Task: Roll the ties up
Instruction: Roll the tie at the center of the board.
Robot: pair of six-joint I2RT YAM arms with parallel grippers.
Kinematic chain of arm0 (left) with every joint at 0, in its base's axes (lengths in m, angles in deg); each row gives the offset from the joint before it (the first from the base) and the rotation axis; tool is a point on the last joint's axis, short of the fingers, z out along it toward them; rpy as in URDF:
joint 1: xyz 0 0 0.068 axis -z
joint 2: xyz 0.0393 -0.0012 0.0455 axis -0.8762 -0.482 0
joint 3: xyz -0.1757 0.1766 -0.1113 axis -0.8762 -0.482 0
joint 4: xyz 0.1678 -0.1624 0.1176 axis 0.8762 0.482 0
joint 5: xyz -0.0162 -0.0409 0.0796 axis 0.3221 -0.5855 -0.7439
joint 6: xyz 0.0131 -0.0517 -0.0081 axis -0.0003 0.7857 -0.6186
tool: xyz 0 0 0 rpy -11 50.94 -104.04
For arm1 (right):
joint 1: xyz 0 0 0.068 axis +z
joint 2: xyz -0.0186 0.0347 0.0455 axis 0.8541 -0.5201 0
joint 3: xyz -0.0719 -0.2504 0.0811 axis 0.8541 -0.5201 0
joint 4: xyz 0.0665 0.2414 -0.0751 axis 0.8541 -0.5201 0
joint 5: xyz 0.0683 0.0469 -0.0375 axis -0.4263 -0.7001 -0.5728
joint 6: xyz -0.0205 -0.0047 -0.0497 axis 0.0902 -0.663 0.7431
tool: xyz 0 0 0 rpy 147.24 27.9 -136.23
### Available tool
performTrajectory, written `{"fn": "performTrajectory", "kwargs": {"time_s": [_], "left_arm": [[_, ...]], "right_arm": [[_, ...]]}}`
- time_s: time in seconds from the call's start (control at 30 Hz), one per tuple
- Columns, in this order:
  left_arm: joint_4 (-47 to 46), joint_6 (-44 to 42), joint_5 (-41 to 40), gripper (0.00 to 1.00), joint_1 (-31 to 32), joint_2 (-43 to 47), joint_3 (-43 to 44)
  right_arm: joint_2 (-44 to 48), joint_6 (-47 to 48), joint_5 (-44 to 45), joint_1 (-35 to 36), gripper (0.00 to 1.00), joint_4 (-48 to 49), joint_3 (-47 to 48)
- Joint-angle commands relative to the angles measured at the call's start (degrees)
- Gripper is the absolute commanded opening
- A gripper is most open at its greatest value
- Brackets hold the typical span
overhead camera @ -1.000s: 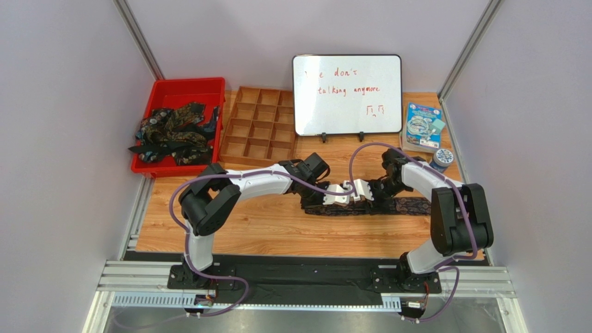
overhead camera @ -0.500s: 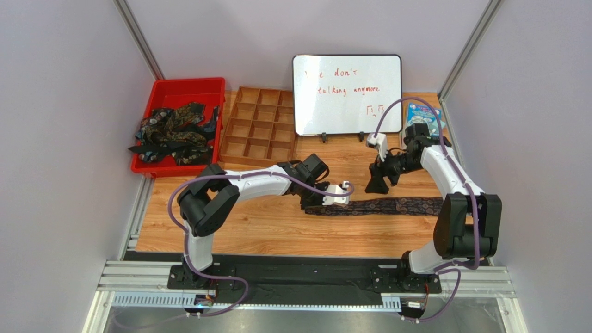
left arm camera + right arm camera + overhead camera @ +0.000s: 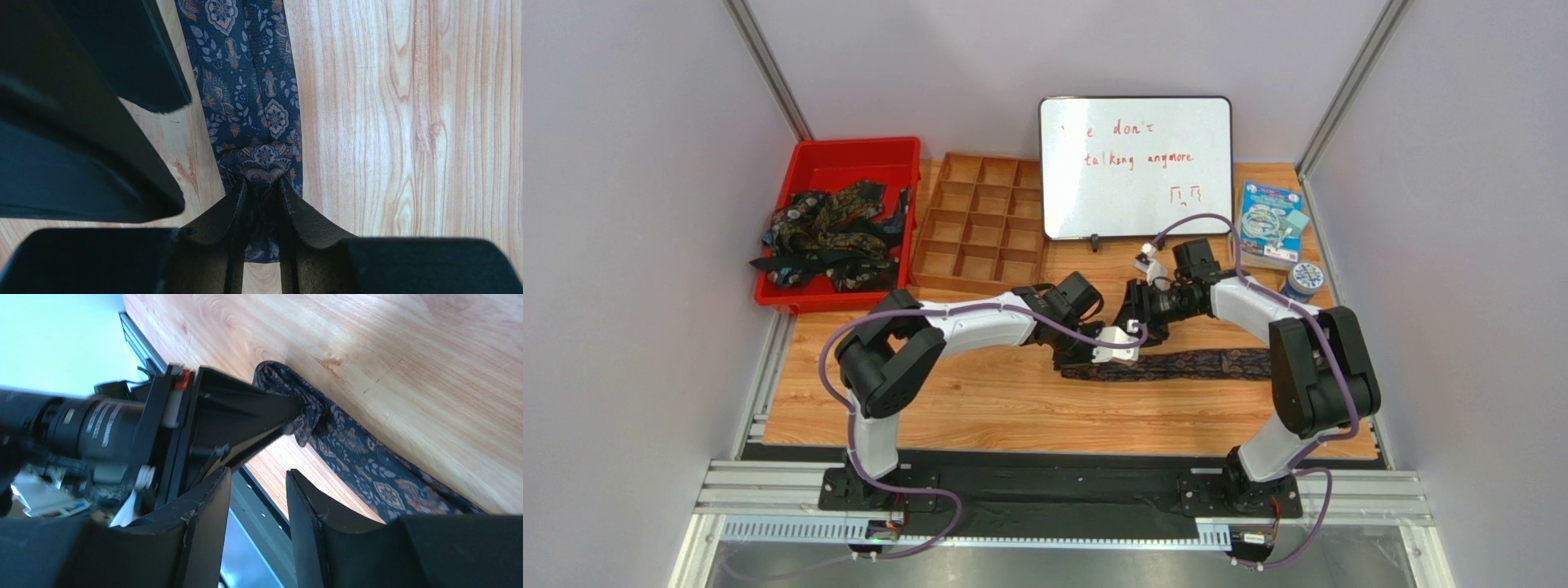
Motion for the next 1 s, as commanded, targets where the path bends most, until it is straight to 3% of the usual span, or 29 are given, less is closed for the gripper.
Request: {"fn": "performTrajectory", "kwargs": {"time_s": [0.0,0.33,0.97], "left_arm": [[2.33,0.17,0.35,0.23,0.57,-1.03,-1.88],[2.07,0.78,0.18,0.23,0.66,-1.12,-1.70],[1.89,1.58,0.62,0.23,0.58,-1.99,-1.09]], "right_arm": [[-2.93,-9.12,2.15,2.05,0.44,5.55,-0.02],[-5.84,-9.39,6.19,5.75,0.34,5.38,-0.55],[-9.35,-14.66,7.16,8.29,0.41,12.50,-1.69]]}}
